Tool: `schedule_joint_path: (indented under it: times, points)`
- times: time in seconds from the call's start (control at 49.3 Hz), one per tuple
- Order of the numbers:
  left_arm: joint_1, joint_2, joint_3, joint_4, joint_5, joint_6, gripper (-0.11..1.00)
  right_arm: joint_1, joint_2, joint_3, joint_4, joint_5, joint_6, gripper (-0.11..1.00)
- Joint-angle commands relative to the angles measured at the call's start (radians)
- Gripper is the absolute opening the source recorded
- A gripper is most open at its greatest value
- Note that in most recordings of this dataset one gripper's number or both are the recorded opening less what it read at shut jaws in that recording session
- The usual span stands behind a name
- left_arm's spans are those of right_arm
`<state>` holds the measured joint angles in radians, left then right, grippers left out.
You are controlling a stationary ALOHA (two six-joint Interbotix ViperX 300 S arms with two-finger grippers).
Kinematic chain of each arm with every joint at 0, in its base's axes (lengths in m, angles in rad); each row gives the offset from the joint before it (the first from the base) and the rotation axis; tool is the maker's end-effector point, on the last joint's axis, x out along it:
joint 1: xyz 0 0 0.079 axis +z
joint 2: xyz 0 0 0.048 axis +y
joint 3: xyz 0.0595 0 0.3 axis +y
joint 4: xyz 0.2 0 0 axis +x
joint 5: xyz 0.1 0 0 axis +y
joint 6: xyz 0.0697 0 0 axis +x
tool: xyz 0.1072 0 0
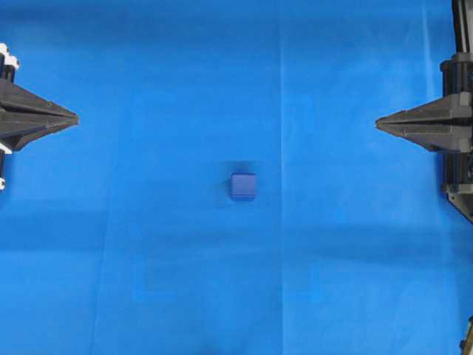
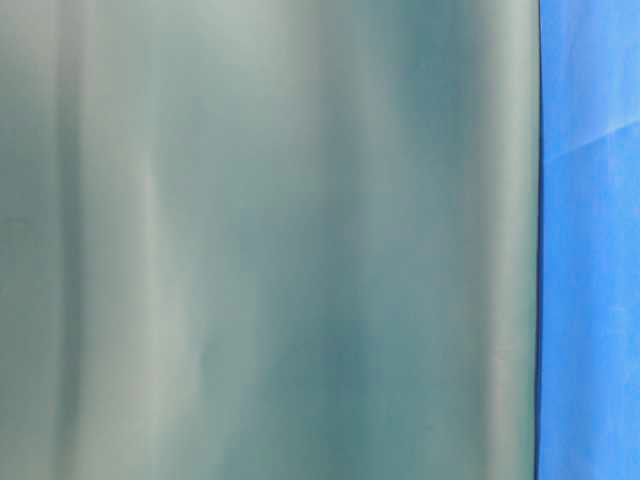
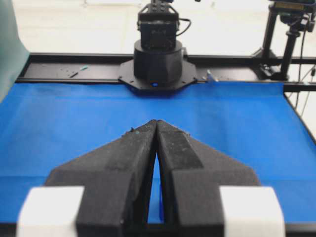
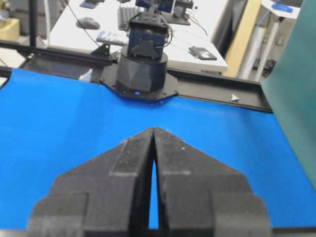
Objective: Handover the blue block to the right arm after grasping it with the left arm, then place it in the designated position.
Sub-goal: 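Open the left gripper and move it toward the blue cube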
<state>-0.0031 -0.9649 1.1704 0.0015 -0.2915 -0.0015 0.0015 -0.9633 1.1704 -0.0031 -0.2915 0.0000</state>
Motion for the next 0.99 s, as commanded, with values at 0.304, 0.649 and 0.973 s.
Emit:
schedule_joint_path:
  times: [0.304, 0.649, 0.973]
  points:
    - [0.000, 0.009, -0.011, 0.006, 0.000, 0.005, 0.00, -0.006, 0.012, -0.028, -0.021, 0.021, -0.020, -0.03]
    - [0.000, 0.002, -0.011, 0.006, -0.006, 0.003, 0.00, -0.006, 0.011, -0.029, -0.020, 0.037, -0.008, -0.02]
    - [0.000, 0.002, -0.011, 0.006, -0.012, -0.005, 0.61, -0.008, 0.023, -0.028, 0.005, 0.041, 0.012, 0.61]
